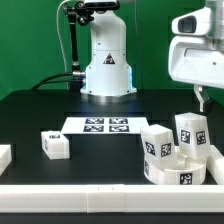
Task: Assemble stool
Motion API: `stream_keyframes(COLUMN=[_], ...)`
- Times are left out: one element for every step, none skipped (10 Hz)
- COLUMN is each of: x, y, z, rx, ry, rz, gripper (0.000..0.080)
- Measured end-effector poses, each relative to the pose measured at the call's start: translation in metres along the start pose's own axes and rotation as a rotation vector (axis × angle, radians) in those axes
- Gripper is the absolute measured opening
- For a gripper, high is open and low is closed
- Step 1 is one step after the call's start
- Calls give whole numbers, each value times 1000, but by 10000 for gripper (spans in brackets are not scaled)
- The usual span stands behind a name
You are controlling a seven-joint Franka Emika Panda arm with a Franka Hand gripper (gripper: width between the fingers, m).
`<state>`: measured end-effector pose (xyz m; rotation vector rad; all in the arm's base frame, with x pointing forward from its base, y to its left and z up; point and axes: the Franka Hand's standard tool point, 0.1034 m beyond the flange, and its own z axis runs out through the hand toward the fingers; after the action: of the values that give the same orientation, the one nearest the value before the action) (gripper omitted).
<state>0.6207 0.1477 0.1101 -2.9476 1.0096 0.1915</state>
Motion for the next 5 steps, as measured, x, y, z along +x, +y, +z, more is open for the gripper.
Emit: stream_keyframes(x=[2,3,3,5,9], y=[-2,-1,0,1,2], z=[0,0,0,0,0], rx=[4,3,3,-7,-27], ry=[6,6,6,17,47], rz=[-65,-140,-194,-311,-503], gripper=[649,649,649,649,649])
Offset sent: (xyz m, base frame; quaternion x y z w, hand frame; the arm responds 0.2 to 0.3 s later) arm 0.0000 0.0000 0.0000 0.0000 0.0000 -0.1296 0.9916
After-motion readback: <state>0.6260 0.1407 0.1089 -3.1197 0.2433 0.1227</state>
